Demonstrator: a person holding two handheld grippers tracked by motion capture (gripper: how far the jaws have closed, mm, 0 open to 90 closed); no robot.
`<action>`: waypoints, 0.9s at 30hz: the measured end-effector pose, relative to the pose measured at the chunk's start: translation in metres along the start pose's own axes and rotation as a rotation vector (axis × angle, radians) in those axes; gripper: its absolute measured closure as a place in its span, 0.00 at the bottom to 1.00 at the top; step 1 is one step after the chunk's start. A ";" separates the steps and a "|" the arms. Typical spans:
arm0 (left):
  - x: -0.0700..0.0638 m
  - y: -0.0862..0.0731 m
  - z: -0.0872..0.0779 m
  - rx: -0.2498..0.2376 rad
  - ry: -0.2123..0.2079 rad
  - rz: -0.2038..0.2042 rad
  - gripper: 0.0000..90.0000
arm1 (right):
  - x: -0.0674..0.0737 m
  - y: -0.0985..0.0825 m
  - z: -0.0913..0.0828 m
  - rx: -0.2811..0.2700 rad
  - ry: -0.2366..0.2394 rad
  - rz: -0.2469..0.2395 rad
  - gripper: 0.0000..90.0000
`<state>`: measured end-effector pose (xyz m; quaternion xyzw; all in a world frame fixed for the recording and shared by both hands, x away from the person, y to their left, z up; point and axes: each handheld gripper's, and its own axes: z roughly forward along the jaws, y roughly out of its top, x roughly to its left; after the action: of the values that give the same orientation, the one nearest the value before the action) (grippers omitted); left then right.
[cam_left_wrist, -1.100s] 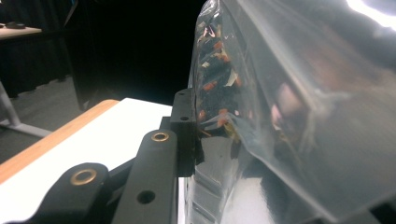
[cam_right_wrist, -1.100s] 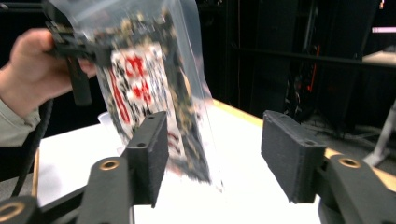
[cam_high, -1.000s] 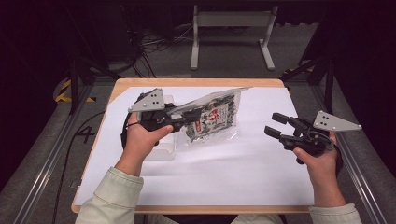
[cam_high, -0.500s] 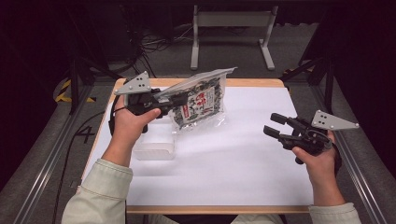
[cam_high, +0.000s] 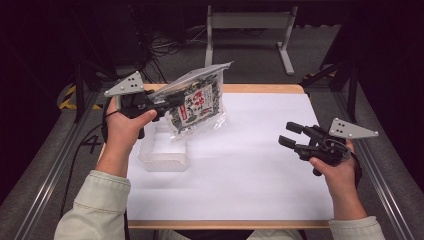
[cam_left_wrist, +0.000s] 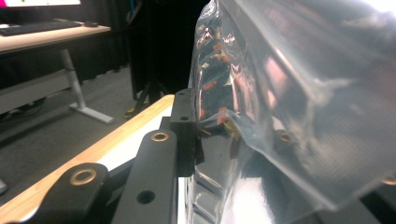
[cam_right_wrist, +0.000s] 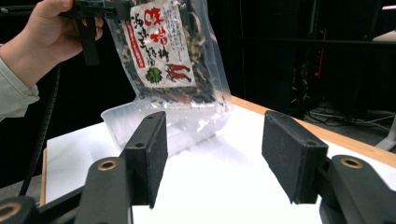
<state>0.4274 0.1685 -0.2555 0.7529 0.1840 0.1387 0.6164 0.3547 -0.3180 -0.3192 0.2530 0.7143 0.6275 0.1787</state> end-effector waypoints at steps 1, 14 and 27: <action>0.000 0.000 0.000 0.000 0.000 0.000 0.81 | -0.001 -0.001 0.001 0.004 0.002 0.002 0.46; 0.013 -0.010 -0.031 0.013 0.094 -0.023 0.81 | -0.004 -0.006 0.015 -0.023 0.045 -0.001 0.48; 0.014 -0.013 -0.050 0.035 0.154 -0.049 0.81 | -0.004 -0.006 0.027 -0.013 0.076 0.017 0.45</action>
<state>0.4170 0.2213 -0.2585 0.7460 0.2512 0.1779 0.5906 0.3727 -0.2990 -0.3291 0.2339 0.7144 0.6428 0.1475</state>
